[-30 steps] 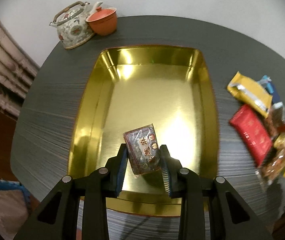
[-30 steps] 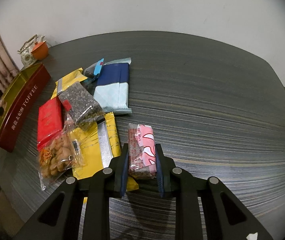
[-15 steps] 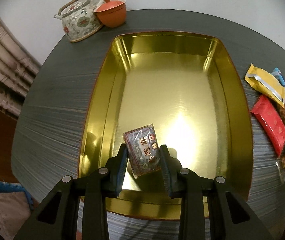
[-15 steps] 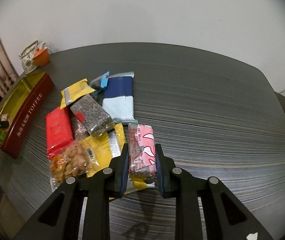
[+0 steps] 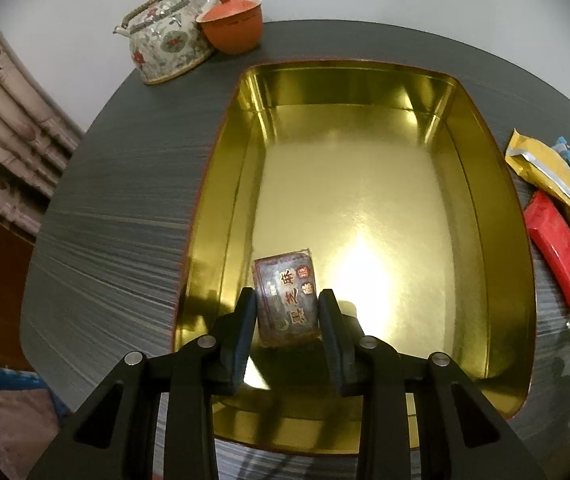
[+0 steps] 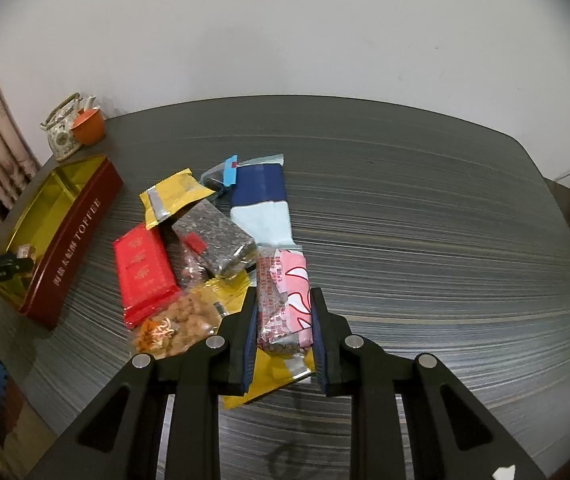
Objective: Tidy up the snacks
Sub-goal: 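Open the left gripper to release the brown cake inside the tin, then lower the pink bar into the tin with the right gripper and open it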
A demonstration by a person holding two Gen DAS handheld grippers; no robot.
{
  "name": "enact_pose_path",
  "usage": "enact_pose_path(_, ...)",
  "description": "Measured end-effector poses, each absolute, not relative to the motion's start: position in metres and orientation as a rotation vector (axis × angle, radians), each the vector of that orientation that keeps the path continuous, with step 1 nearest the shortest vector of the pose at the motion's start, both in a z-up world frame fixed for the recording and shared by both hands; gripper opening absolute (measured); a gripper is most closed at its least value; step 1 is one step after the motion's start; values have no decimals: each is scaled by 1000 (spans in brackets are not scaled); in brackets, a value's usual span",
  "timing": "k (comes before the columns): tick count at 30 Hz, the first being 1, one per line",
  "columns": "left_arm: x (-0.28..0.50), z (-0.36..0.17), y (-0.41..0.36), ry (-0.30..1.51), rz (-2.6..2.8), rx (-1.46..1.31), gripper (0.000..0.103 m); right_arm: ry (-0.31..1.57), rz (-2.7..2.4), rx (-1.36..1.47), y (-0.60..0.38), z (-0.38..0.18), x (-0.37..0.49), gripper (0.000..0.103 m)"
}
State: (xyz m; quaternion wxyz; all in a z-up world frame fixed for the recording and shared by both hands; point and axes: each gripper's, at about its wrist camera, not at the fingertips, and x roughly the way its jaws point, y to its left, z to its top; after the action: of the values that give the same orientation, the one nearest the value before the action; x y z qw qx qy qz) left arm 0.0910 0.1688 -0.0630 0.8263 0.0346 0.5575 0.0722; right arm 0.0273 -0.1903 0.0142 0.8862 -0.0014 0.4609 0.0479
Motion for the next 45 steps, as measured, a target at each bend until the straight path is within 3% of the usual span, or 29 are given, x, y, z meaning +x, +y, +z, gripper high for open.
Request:
enact_pose_path(14,88,-57,172,1167,134,73,34,939,178,-65,-133,31,29,21)
enact_pose_path(16,86,-51,173,1159,124,58,38,939,196,-72,-123,32,28,21)
enact_pose_path(18,85,-44,176,1149,107,32,48,940,228,-80,-108,33,28,21)
enact_pose_path(24,82,-17,190,1083,86,-24,55,938,330,-120,-61,36,30,21)
enact_pose_path(35,82,-9,241,1080,163,-79,57,922,533,-200,47,39,43,21)
enact_pose_path(45,81,-19,280,1104,227,-137,58,996,570,-264,97,5,58,21)
